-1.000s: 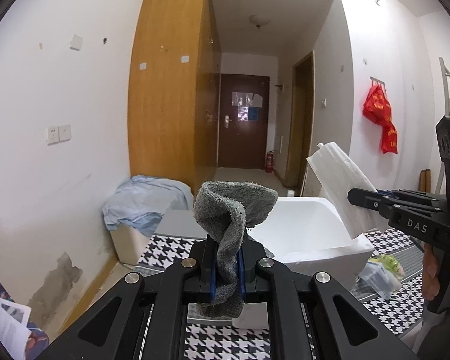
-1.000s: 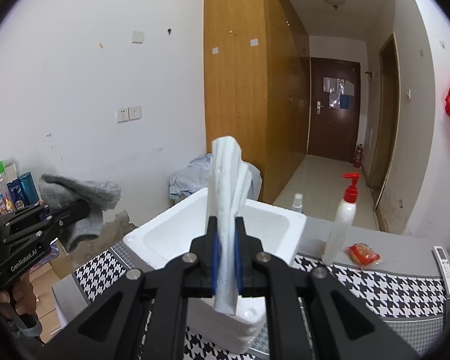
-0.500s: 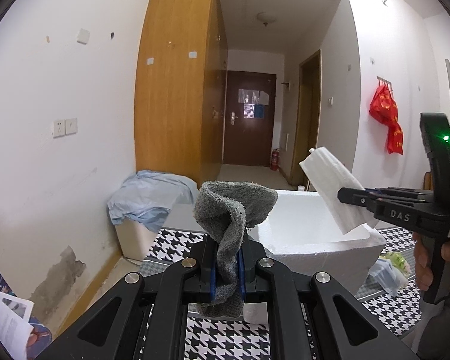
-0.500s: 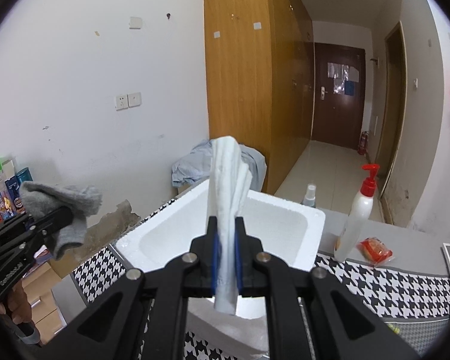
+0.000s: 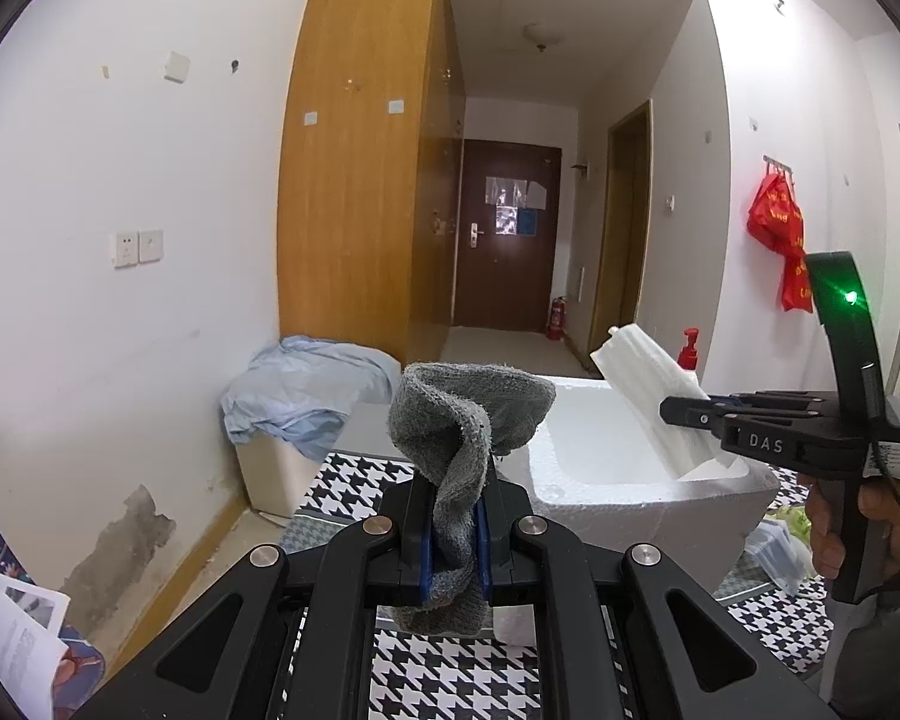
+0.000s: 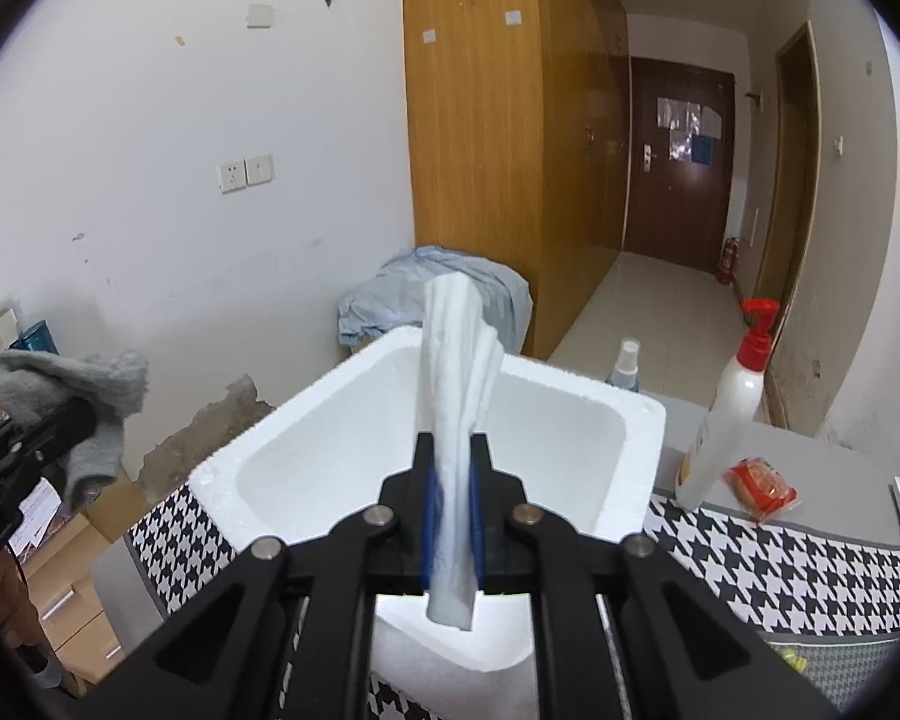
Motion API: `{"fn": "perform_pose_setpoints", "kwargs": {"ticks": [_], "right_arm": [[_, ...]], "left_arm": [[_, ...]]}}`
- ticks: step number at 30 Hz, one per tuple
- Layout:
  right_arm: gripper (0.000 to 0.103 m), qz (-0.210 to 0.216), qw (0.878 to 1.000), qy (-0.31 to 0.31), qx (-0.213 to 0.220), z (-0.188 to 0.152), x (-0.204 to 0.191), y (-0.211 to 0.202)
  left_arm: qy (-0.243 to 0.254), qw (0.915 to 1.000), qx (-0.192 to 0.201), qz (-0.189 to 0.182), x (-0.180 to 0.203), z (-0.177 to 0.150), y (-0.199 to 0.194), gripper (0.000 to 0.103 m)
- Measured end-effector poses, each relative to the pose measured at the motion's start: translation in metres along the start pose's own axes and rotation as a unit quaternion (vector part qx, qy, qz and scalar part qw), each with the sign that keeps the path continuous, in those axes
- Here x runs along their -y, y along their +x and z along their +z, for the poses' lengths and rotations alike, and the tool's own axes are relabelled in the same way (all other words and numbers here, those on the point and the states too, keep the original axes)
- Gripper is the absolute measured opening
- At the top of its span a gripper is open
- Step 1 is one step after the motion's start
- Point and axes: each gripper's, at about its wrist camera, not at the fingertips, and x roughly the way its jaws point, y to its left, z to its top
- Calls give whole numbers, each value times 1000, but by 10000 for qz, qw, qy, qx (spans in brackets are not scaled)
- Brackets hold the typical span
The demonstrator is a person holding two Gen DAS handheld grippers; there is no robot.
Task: Organize soft objects
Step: 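Carry the white mask over the foam box and release it with the right tool, then move the grey sock over the foam box and open the left tool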
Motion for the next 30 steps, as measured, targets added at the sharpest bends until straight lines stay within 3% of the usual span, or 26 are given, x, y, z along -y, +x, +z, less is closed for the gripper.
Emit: {"fn": "perform_pose_setpoints", "kwargs": {"ticks": [2,4,6,8,16,30], "right_arm": [[21,-28,10000,-5,-41,-1,1,1],[56,44,10000,39,-56,-1,1,1],[70,101,9999,128,58,-1,2,-4],[78,86,9999,87,120,-1,1,-8],[98,74,9997,41,217,-2,-1,-15],[102,26,9988,-2,497,-7,5,-44]], "left_arm": [[-5,10000,0,5,-1,0,-1,11],[-6,10000,6,-1,0,0,-1,11],[-3,10000,38,-7,0,0,-3,11],[-11,10000,56,-16,0,1,-5,11],[-16,10000,86,8,0,2,-8,11],[-2,9997,129,-230,11,15,0,11]]}}
